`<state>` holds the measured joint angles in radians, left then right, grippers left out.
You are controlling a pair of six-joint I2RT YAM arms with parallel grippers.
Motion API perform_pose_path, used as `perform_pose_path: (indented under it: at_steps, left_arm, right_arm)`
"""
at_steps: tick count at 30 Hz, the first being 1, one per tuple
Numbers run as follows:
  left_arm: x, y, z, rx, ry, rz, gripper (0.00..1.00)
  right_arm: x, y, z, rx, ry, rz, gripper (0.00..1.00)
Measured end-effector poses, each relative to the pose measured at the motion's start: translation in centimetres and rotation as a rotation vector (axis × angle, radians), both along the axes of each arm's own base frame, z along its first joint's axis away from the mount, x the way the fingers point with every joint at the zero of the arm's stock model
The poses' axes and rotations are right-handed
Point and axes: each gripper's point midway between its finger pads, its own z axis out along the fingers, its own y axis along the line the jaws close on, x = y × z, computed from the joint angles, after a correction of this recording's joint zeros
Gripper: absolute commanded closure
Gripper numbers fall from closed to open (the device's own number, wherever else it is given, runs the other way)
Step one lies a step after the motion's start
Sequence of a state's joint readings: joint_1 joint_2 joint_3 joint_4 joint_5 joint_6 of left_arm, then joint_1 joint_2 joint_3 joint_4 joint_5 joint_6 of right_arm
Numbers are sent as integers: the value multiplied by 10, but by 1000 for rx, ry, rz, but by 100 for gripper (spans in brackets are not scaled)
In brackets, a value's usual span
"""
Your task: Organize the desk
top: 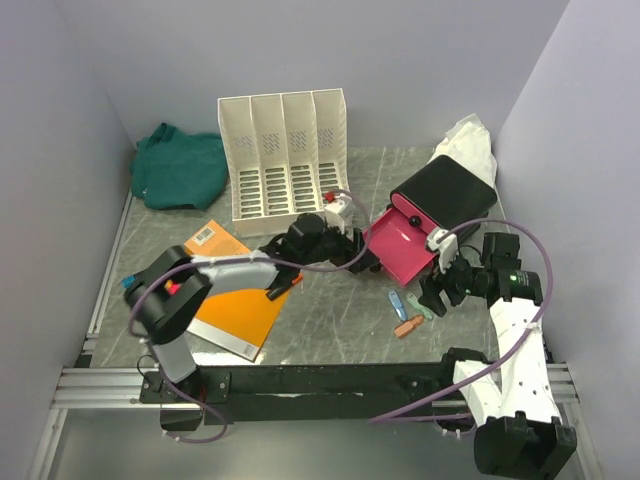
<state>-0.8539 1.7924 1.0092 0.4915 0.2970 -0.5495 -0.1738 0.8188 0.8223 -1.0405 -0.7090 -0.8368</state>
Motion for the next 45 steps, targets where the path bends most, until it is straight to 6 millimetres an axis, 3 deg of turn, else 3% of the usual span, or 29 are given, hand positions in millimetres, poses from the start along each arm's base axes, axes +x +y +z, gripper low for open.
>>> perform_pose_path:
  at_steps: [4,10,14,18,24,28,34,43,45]
  left_arm:
    - [-2,33,32,3,-84,99,1]
    - [-10,104,66,15,-164,299,1]
    - [-16,157,69,11,-152,428,1]
    - [-42,194,50,-1,-94,476,1]
    - [-82,222,12,-57,30,496,0]
    - [-94,229,5,-107,71,504,1]
    - [-98,232,10,-146,84,508,1]
    - [-100,226,-9,-85,130,485,0]
    - [-100,224,-9,-84,134,479,1]
  right_arm:
    - [-4,-6,-23,-77,19,45,15]
    - [1,-10,-56,-180,17,87,21]
    - [7,-10,-78,-238,19,109,28]
    - [12,-10,-98,-289,36,122,32]
    - [28,-10,-109,-332,27,126,36]
    - [34,-4,-115,-343,25,146,38]
    - [34,-3,-124,-354,45,158,40]
    - [25,-4,-140,-369,79,209,41]
    - [27,-2,-140,-362,78,215,48]
